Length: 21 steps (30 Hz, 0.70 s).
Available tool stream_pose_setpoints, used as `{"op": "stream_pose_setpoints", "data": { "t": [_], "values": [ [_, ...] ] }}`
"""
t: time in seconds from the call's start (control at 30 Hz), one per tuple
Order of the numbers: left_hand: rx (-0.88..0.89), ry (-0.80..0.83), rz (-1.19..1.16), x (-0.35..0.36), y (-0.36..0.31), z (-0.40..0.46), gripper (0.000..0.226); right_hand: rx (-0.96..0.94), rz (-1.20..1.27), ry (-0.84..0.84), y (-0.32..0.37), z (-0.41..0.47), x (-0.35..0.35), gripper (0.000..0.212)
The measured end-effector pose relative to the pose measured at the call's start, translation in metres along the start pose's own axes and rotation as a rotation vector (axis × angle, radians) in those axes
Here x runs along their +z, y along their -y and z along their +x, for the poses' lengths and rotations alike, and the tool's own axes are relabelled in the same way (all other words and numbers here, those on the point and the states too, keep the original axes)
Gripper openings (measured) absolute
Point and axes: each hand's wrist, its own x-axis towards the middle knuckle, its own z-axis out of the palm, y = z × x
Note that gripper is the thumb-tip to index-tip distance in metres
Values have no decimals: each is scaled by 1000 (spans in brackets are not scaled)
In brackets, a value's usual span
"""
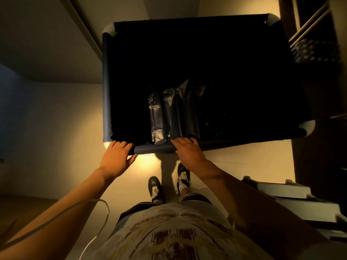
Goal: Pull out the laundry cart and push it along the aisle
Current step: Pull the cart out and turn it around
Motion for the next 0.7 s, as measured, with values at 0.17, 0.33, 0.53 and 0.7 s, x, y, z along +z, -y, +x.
{"op": "stream_pose_setpoints", "data": {
  "t": [0.17,0.33,0.53,0.7],
  "values": [
    [31,-32,-26,3,-17,7,40,49,-16,-12,-11,-10,-2,69],
    [34,-37,-29,9,-40,19,43,108,15,-30,-31,-19,-5,66],
    [69,-15,-22,12,-72,34,44,179,67,-86,-63,-32,-9,68],
    [96,31,-34,10,-102,49,43,246,88,-117,-87,-44,-18,68]
  ]
}}
